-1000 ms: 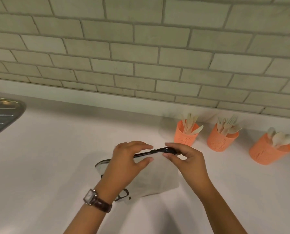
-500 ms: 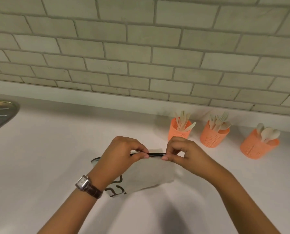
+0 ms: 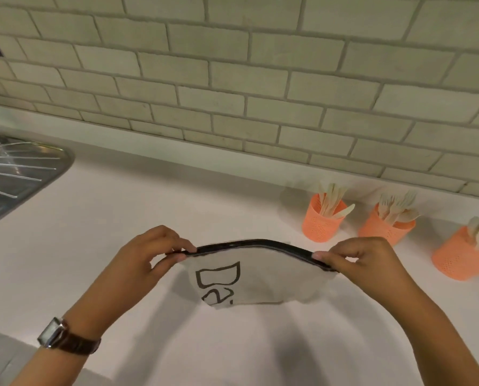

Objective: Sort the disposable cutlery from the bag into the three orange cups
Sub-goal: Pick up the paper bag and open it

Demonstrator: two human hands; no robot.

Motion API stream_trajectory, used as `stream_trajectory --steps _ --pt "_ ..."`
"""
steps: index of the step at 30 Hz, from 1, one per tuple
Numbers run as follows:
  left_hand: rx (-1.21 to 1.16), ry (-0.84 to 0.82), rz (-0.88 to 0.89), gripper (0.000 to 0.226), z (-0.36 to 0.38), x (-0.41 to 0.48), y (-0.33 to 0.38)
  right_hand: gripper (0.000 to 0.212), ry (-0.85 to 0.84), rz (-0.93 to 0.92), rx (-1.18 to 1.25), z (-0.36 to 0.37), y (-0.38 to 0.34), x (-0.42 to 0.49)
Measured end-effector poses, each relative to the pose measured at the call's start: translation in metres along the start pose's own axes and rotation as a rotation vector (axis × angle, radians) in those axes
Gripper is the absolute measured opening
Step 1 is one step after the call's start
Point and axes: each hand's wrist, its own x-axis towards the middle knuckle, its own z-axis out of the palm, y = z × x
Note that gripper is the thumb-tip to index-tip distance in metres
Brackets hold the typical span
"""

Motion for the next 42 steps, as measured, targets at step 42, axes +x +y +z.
stream_trajectory --steps 42 --pt "-1.373 -0.108 -0.616 0.087 0.059 -0.022 0.016 0.015 0.256 0.429 0.296 0.088 0.049 -0.042"
